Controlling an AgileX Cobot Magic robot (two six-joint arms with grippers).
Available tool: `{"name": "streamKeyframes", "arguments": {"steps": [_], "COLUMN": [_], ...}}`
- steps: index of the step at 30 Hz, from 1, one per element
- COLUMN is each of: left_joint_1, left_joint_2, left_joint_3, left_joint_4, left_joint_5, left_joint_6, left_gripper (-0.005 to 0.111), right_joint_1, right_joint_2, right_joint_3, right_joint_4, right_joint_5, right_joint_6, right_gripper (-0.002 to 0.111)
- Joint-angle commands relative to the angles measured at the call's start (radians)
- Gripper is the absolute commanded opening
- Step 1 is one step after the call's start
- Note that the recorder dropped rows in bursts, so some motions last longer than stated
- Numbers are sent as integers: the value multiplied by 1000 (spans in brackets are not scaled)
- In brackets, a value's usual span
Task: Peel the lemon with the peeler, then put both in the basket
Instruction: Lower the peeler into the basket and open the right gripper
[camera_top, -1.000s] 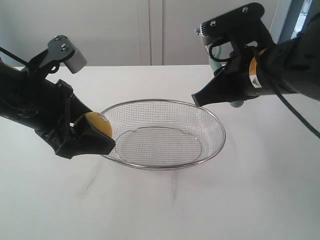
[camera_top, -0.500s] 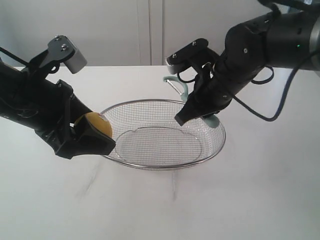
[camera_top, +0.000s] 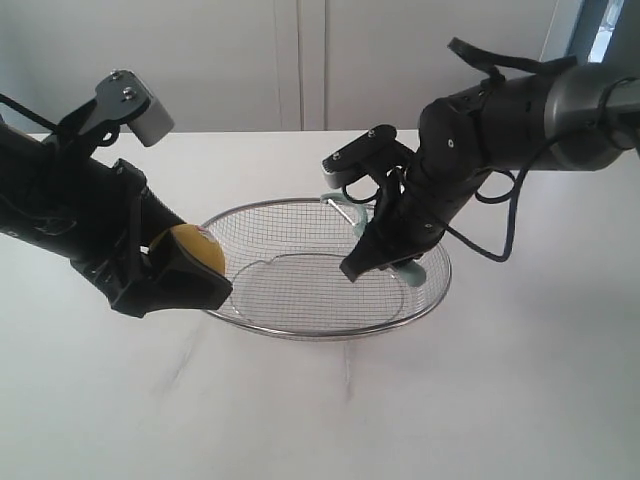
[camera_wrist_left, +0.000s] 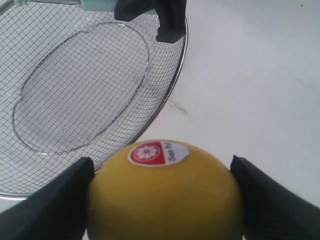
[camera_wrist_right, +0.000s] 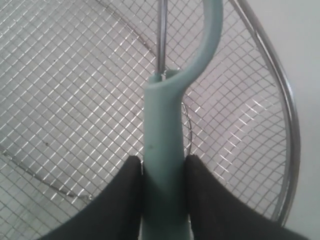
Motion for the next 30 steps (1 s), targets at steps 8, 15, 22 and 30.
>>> {"name": "streamKeyframes", "arguments": {"steps": [8, 15, 22, 30], "left_joint_1": [3, 3, 3, 3], "left_joint_2": [-4, -4, -4, -4], "left_joint_3": [-1, -1, -1, -1], "left_joint_4": [-35, -38, -38, -38], "left_joint_5": [15, 15, 15, 15], "left_joint_6": [-5, -5, -5, -5], "left_gripper": [0, 0, 0, 0], "right_joint_1": [-9, -9, -9, -9], "right_joint_2": [67, 87, 95, 108], "right_joint_3": [-8, -8, -8, -8], "right_joint_4": [32, 32, 32, 32], "right_joint_5": [-44, -44, -44, -46], "right_joint_6": [1, 1, 1, 1], "right_gripper": [0, 0, 4, 23]}}
